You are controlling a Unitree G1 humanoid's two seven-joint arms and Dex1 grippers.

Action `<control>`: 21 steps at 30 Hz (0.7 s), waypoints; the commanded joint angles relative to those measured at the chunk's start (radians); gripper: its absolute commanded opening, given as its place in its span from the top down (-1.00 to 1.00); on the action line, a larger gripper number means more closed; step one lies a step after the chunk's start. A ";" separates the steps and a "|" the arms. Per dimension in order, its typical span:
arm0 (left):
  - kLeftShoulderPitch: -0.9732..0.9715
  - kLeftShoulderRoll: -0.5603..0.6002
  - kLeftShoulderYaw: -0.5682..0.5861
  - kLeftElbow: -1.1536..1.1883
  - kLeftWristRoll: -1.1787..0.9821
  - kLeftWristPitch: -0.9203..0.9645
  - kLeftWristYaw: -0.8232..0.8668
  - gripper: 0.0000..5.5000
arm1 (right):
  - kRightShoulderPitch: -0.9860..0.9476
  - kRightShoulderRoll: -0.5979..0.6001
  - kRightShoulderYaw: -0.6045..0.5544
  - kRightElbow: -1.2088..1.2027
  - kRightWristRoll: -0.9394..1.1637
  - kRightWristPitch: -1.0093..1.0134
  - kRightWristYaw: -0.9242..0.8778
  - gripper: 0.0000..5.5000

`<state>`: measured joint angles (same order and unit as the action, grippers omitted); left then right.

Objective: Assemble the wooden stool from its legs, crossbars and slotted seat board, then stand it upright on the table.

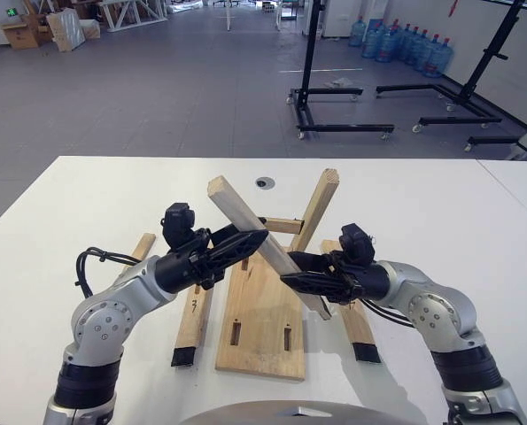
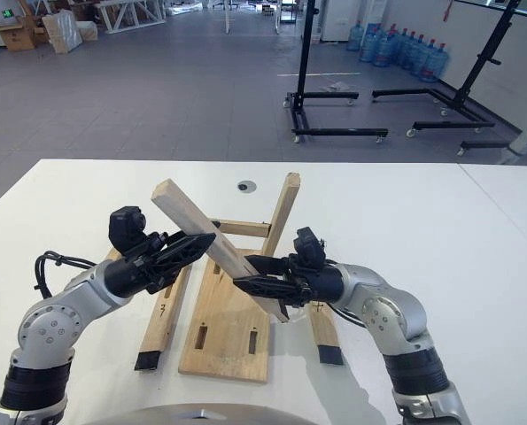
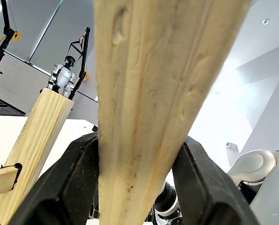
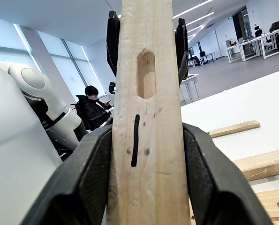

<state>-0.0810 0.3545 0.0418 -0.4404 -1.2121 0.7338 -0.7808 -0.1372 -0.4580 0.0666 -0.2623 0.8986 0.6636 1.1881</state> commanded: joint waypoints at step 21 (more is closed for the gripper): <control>-0.010 0.110 0.181 0.083 0.025 -0.068 -0.124 0.26 | -0.006 -0.114 -0.059 -0.038 -0.042 0.005 -0.010 -0.51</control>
<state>-0.0804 0.4198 0.1848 -0.3723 -1.1928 0.6699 -0.8783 -0.1424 -0.5517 0.0355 -0.2761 0.8622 0.6741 1.1876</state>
